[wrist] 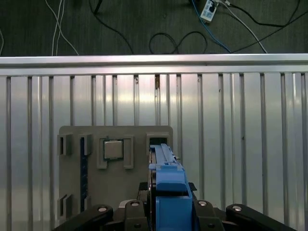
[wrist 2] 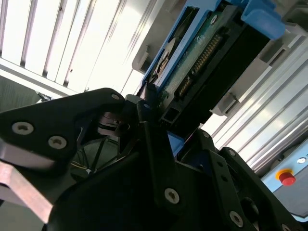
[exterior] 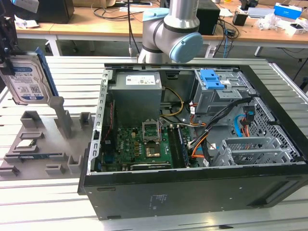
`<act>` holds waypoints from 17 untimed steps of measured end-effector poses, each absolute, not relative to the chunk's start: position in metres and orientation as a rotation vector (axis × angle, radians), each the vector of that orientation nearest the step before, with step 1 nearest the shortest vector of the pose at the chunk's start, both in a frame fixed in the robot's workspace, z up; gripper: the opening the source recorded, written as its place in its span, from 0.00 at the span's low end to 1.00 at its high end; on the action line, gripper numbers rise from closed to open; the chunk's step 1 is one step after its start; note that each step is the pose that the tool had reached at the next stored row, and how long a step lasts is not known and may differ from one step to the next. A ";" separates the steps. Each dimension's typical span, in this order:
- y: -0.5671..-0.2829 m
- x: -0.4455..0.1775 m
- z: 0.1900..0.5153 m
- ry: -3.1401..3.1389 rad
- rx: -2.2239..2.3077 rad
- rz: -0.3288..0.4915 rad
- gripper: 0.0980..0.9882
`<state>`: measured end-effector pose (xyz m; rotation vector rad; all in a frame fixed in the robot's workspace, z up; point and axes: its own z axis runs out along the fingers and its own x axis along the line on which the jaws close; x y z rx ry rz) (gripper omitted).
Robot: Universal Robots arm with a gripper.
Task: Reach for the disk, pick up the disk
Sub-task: 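Pick up the disk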
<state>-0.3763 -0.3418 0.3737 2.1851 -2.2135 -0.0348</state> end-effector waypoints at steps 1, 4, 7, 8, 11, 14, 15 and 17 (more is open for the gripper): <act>-0.342 -0.376 0.376 -2.214 2.185 -0.035 0.30; -0.342 -0.376 0.386 -2.213 2.185 -0.035 0.30; -0.342 -0.376 0.392 -2.213 2.185 -0.035 0.30; -0.342 -0.376 0.394 -2.213 2.185 -0.035 0.30; -0.342 -0.375 0.404 -2.214 2.185 -0.035 0.30; -0.342 -0.375 0.409 -2.213 2.185 -0.035 0.30; -0.342 -0.375 0.412 -2.213 2.185 -0.035 0.30; -0.342 -0.374 0.418 -2.213 2.185 -0.035 0.30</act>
